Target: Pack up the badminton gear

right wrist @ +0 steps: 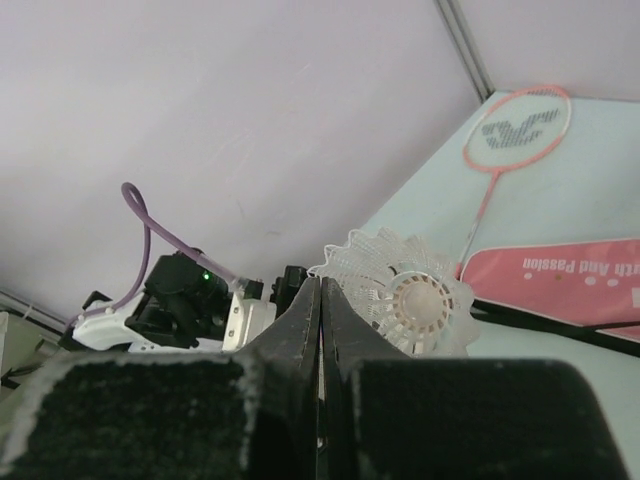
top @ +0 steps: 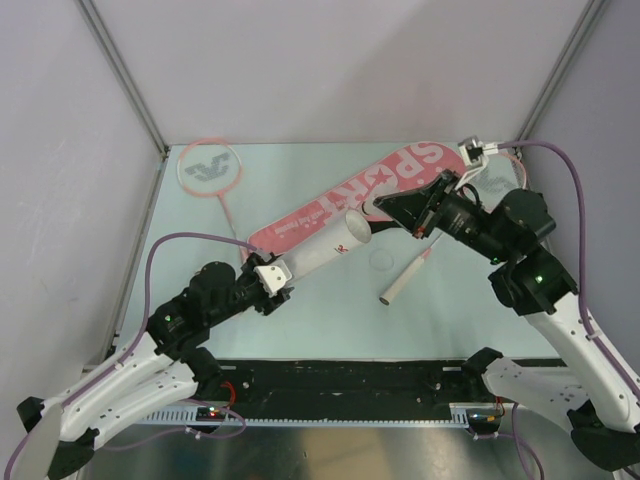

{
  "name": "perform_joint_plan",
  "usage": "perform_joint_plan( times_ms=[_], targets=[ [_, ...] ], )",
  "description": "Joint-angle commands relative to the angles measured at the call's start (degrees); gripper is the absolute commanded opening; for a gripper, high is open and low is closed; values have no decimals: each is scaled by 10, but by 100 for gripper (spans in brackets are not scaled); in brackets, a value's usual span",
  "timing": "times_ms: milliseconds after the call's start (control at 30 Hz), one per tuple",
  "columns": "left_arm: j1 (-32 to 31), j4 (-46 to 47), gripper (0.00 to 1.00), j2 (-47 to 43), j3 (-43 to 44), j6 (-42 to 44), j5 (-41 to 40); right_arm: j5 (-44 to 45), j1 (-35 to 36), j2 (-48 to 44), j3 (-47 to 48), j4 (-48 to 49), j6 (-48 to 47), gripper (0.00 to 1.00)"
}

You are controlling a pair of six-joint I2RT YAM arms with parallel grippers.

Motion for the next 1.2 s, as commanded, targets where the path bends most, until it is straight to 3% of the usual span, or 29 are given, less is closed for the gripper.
perform_joint_plan(
  times_ms=[0, 1167],
  targets=[
    [-3, 46, 51, -8, 20, -6, 0, 46, 4, -32, 5, 20, -14, 0],
    [-3, 63, 50, -22, 14, -6, 25, -2, 46, 3, -41, 12, 46, 0]
  ],
)
